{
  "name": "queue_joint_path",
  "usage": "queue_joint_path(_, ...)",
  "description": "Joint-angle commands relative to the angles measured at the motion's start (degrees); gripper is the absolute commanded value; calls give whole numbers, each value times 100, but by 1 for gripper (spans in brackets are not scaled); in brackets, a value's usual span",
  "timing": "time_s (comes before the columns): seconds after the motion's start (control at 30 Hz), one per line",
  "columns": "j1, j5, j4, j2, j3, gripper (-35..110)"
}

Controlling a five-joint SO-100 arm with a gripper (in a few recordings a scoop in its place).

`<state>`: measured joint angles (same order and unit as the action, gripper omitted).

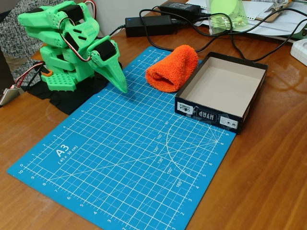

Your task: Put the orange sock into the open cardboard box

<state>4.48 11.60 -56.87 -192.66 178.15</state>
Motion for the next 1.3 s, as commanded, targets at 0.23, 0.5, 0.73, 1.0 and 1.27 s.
queue_joint_path(0.23,-9,-562,-272,-105,-62,0)
queue_joint_path(0.5,-62,-606,-272,-105,-70,0)
queue_joint_path(0.73,53,-378,-290,-35,-105,4)
queue_joint_path(1.0,-993,896,-35,2830,-2364,13)
queue_joint_path(1.27,-2751,1714,-457,4500,-3700,14)
